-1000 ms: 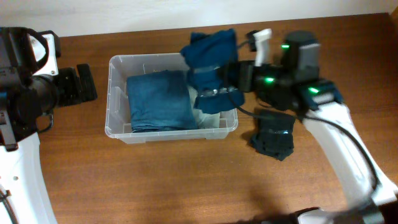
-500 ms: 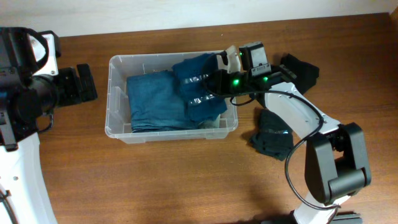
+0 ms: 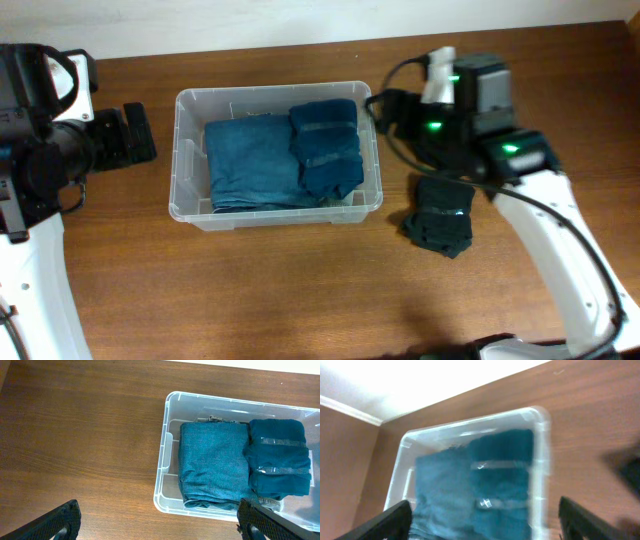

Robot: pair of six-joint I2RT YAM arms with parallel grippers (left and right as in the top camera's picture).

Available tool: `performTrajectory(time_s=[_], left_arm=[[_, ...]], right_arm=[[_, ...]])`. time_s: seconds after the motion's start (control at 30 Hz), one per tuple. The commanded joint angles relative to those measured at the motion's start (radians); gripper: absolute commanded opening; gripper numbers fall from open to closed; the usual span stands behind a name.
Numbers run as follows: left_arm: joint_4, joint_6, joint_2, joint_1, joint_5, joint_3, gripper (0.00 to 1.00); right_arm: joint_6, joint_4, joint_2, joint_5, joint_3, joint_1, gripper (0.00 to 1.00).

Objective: Pack container
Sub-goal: 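Place the teal garment into the bin's right side and release, then grasp the black garment at the back right with the right gripper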

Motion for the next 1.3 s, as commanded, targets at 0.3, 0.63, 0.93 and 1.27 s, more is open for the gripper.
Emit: performTrajectory(time_s=[0.3, 0.63, 0.93, 1.27], left_arm=[[0.000, -0.010, 0.003, 0.001, -0.006, 0.001, 0.99], [-0.001, -0.010, 0.003, 0.001, -0.006, 0.001, 1.00], [-0.001, -0.010, 0.003, 0.001, -0.006, 0.001, 0.99], [-0.001, -0.010, 0.003, 0.001, -0.006, 0.001, 0.99]], right_arm=[[-0.071, -0.143, 0.150, 0.043, 0.002, -0.466, 1.00], [-0.132, -0.064, 0.486, -0.059, 0.002, -0.505, 1.00], [-0.129, 0.082, 0.628, -0.201, 0.002, -0.504, 0.81], [-0.091, 0.082, 0.719, -0.166, 0.002, -0.500, 0.39]])
